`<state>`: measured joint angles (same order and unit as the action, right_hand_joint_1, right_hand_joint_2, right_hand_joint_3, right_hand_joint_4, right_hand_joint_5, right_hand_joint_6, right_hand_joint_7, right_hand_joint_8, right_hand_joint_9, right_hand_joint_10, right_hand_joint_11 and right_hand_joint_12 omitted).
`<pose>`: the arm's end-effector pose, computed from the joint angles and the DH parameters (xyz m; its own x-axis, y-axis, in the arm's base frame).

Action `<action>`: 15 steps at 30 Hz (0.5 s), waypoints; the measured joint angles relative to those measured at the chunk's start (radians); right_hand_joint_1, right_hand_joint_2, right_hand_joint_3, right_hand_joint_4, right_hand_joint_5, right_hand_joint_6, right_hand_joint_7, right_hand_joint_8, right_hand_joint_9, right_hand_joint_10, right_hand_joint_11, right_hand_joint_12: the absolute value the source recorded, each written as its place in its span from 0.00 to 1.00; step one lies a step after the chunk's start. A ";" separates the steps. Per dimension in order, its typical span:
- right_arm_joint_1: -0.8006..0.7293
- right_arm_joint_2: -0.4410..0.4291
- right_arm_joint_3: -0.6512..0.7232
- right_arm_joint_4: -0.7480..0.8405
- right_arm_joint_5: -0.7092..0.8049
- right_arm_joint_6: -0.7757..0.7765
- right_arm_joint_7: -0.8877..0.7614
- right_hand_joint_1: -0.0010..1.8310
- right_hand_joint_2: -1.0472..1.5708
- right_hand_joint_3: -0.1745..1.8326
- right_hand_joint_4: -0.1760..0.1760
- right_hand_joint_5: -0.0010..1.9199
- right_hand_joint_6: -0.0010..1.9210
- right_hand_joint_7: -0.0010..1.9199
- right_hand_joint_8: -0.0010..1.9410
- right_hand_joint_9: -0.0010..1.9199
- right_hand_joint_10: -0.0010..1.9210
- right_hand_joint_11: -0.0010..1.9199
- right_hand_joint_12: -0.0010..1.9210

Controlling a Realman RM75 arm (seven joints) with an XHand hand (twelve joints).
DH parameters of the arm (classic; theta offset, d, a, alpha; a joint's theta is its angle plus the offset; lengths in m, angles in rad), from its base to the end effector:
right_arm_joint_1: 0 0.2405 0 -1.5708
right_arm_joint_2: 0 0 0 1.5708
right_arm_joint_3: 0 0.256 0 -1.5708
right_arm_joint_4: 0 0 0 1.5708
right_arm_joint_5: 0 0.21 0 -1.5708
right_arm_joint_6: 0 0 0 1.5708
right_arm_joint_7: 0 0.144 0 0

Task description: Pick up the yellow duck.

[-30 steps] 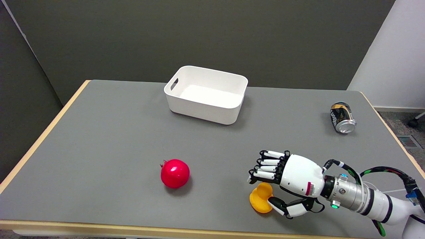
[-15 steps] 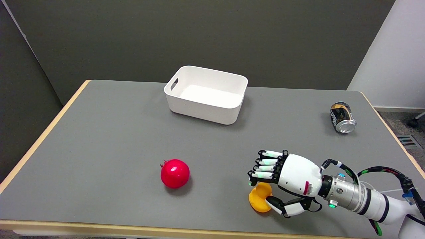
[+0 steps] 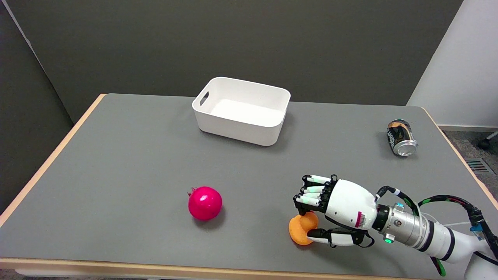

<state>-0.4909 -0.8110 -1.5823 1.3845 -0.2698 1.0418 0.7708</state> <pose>-0.2853 -0.1872 0.3453 0.9991 0.0362 -0.0198 0.0389 -0.6702 0.7411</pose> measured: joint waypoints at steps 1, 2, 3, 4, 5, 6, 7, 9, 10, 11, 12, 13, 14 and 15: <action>0.001 0.000 0.000 0.000 0.001 0.001 0.000 0.64 0.84 0.21 0.14 0.29 0.79 0.43 0.74 0.36 0.65 0.15 0.73; 0.001 -0.001 0.000 -0.001 0.001 0.002 0.000 0.64 0.84 0.21 0.15 0.29 0.79 0.43 0.74 0.36 0.65 0.15 0.73; 0.002 -0.001 -0.001 -0.001 0.001 0.003 0.000 0.64 0.84 0.22 0.15 0.29 0.79 0.43 0.74 0.37 0.65 0.15 0.73; 0.002 -0.002 -0.001 -0.001 0.001 0.004 0.000 0.64 0.84 0.22 0.15 0.29 0.79 0.43 0.74 0.37 0.65 0.15 0.73; 0.003 -0.002 -0.001 -0.002 0.001 0.005 0.000 0.64 0.84 0.23 0.15 0.29 0.78 0.44 0.74 0.37 0.65 0.16 0.73; 0.003 -0.002 -0.001 -0.002 0.001 0.006 0.000 0.64 0.83 0.24 0.14 0.30 0.78 0.44 0.73 0.37 0.66 0.16 0.74; 0.004 -0.002 -0.001 -0.002 0.002 0.007 0.000 0.64 0.83 0.24 0.14 0.30 0.78 0.45 0.73 0.37 0.66 0.17 0.74; 0.006 -0.003 -0.001 -0.001 0.002 0.008 0.000 0.65 0.82 0.25 0.13 0.31 0.77 0.45 0.72 0.37 0.66 0.17 0.74; 0.007 -0.003 0.000 0.000 0.002 0.009 0.000 0.65 0.82 0.26 0.12 0.31 0.77 0.45 0.72 0.37 0.66 0.17 0.74; 0.009 -0.003 0.001 0.001 0.003 0.011 0.000 0.65 0.81 0.26 0.12 0.31 0.77 0.45 0.72 0.38 0.67 0.17 0.75; 0.009 -0.003 0.002 0.002 0.003 0.011 0.000 0.65 0.81 0.27 0.11 0.31 0.77 0.46 0.72 0.38 0.67 0.17 0.75; 0.012 -0.004 0.003 0.005 0.004 0.013 0.000 0.65 0.81 0.27 0.10 0.31 0.77 0.46 0.72 0.38 0.67 0.18 0.75; 0.013 -0.004 0.005 0.006 0.005 0.015 0.000 0.65 0.81 0.27 0.08 0.31 0.76 0.46 0.72 0.38 0.68 0.18 0.75; 0.015 -0.005 0.006 0.008 0.006 0.016 0.000 0.66 0.81 0.28 0.05 0.32 0.75 0.46 0.72 0.38 0.68 0.18 0.75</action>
<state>-0.4755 -0.8160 -1.5762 1.3921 -0.2642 1.0579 0.7707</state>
